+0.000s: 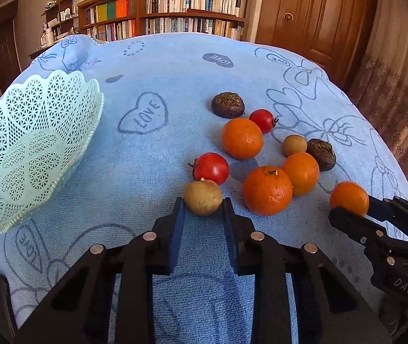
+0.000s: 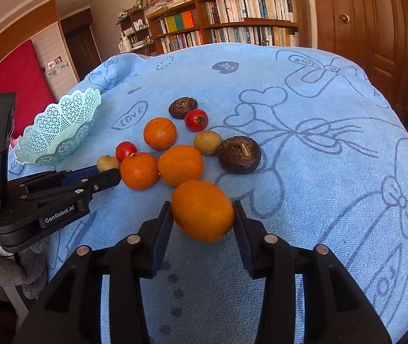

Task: Organize fruits
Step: 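Close the left tool on the tan fruit while the right tool grasps the large orange, then carry the tan fruit into the green basket with the left tool and open it, then carry the large orange over the basket with the right tool and release it, then move the right tool to a dark brown round fruit and grasp it, then grasp a tangerine with the left tool while the right tool holds the dark fruit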

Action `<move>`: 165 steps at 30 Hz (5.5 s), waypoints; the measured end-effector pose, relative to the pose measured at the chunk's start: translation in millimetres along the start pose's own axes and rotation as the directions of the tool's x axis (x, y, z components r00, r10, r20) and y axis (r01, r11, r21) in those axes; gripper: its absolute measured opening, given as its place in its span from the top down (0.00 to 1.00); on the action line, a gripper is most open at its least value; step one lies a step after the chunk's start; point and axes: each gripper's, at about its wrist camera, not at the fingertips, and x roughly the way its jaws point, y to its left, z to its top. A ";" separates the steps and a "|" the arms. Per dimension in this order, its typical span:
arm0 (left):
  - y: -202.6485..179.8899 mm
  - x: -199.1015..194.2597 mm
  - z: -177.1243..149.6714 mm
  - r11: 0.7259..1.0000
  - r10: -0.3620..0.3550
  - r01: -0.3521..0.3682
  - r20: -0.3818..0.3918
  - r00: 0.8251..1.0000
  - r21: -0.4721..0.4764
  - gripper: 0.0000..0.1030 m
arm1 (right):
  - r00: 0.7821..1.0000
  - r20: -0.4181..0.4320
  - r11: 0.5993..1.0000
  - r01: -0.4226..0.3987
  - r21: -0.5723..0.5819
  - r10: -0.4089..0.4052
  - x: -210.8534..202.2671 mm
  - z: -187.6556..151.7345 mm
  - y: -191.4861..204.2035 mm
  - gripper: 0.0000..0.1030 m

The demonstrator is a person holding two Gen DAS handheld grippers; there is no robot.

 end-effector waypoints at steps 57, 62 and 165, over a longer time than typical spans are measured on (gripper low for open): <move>168.9 -147.8 21.9 0.906 0.326 -0.227 0.245 0.913 -0.358 0.10 | 0.993 0.048 0.994 -0.110 0.004 0.110 -3.6 38.5 44.1 0.59; 172.2 -153.4 22.2 0.906 0.324 -0.220 0.255 0.911 -0.362 0.09 | 0.977 0.036 0.975 -0.207 -0.085 0.211 6.6 64.4 100.8 0.59; 66.8 -95.1 16.0 0.988 0.130 -0.114 0.161 0.978 -0.100 0.03 | 0.992 -0.043 0.990 0.120 0.074 -0.117 28.9 46.5 -39.2 0.61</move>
